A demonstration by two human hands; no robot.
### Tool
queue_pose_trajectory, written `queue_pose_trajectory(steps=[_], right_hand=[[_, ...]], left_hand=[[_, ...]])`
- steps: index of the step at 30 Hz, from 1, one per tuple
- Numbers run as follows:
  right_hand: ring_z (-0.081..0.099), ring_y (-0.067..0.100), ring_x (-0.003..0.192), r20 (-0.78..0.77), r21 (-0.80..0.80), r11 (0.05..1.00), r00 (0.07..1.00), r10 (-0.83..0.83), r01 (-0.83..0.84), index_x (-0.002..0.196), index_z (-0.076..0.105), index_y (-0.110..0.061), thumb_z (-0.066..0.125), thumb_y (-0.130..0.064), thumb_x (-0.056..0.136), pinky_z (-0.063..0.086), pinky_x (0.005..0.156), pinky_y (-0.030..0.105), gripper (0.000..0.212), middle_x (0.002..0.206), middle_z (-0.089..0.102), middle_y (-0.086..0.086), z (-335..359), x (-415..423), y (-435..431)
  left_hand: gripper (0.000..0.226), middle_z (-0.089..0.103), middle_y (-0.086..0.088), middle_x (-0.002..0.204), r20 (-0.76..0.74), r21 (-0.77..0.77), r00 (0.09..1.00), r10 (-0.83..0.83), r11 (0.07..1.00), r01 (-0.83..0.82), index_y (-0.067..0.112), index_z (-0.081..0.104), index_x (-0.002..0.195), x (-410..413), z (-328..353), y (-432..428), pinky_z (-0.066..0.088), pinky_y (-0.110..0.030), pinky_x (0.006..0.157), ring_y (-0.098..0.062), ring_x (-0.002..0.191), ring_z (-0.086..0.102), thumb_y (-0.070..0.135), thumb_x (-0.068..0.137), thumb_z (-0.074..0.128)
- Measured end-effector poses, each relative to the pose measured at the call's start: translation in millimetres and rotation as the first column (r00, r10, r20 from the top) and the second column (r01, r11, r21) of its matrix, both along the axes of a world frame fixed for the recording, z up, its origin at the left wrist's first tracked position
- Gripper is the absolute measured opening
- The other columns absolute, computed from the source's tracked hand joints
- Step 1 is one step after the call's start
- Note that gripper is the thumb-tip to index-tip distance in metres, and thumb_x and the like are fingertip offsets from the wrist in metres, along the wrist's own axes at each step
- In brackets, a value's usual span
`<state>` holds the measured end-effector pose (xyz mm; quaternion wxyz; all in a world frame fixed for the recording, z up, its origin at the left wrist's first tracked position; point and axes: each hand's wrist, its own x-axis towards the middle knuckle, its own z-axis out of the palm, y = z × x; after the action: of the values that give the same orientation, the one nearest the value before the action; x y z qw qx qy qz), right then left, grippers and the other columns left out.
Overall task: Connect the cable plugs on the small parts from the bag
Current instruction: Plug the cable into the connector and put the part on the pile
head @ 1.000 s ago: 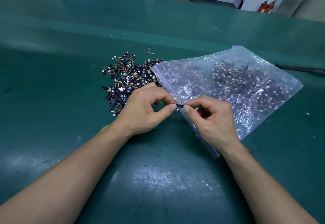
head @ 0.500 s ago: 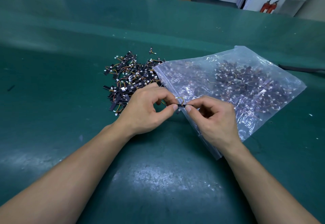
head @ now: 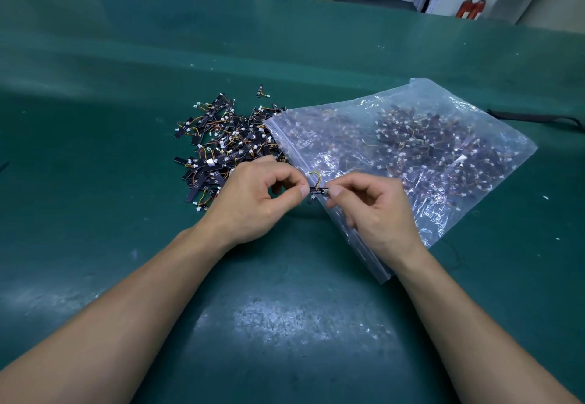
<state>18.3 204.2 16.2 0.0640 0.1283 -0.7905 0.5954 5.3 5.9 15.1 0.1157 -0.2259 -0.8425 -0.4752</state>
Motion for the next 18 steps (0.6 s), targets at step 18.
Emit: queue_pose_trajectory(steps=[18], right_hand=[[0.052,0.014,0.058,0.013,0.043,0.998,0.999,-0.042,0.042,0.075,0.074,-0.027,0.075,-0.018,0.087,0.043,0.055,0.033,0.015,0.065,0.069,-0.005,0.6,0.2,-1.3]], left_hand=[[0.016,0.063,0.022,0.069,0.014,0.038,1.0,-0.022,0.999,0.022,0.032,0.067,0.075,-0.3,-1.0,1.7,0.036,-0.011,0.07,-0.003,0.069,0.053,0.021,0.086,0.067]])
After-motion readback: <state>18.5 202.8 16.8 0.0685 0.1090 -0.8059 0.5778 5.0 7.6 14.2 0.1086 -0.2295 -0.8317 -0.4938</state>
